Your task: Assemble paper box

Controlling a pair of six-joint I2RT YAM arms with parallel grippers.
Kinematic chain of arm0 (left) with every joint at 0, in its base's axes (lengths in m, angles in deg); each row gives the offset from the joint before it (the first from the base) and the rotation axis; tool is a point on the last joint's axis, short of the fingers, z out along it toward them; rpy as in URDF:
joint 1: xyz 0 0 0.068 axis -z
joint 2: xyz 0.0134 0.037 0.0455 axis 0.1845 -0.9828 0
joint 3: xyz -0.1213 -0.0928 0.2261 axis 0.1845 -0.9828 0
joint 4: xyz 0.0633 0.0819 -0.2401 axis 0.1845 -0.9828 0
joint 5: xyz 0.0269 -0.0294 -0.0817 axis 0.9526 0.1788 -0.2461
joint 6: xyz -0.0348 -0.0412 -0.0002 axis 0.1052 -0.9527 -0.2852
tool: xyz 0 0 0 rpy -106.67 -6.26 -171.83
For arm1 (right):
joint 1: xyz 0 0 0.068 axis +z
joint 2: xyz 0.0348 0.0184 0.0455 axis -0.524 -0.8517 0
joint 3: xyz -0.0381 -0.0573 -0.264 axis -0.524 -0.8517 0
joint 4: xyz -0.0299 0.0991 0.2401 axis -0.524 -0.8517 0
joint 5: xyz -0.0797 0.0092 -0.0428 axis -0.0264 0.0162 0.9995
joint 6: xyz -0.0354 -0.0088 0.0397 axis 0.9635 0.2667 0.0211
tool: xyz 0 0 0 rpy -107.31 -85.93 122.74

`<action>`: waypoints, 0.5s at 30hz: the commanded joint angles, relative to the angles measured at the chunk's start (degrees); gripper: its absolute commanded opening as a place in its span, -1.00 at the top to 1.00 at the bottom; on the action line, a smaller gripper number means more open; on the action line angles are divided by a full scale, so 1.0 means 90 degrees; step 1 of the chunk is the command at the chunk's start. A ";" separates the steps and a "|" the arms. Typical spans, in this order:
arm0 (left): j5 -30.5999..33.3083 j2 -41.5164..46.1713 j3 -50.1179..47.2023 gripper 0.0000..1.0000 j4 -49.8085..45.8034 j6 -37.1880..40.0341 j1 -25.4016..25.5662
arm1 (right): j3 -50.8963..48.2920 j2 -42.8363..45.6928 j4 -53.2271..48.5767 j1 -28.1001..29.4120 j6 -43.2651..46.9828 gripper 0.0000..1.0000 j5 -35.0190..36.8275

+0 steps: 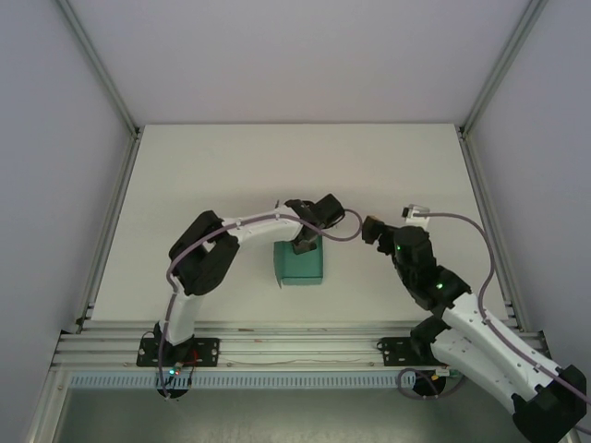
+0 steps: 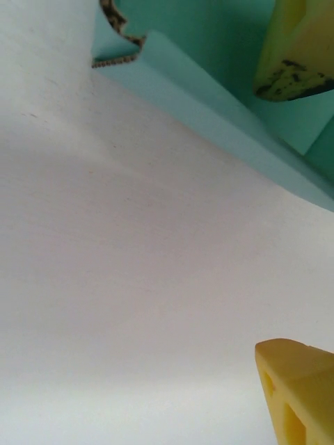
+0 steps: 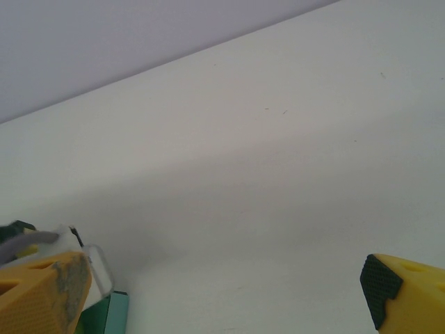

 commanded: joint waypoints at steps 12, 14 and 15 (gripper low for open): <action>-0.1107 0.2145 0.0207 -1.00 0.0972 -0.1879 -0.0463 | 0.0151 -0.0015 -0.0313 -0.0043 0.0893 -1.00 -0.0891; -0.1047 0.2606 -0.0020 -1.00 0.1252 -0.2488 -0.0493 | 0.0179 -0.0415 0.0025 -0.0045 0.1587 -1.00 -0.1701; -0.0985 0.2893 -0.0240 -1.00 0.1456 -0.2845 -0.0543 | 0.0240 -0.0714 0.0205 -0.0045 0.2116 -1.00 -0.2273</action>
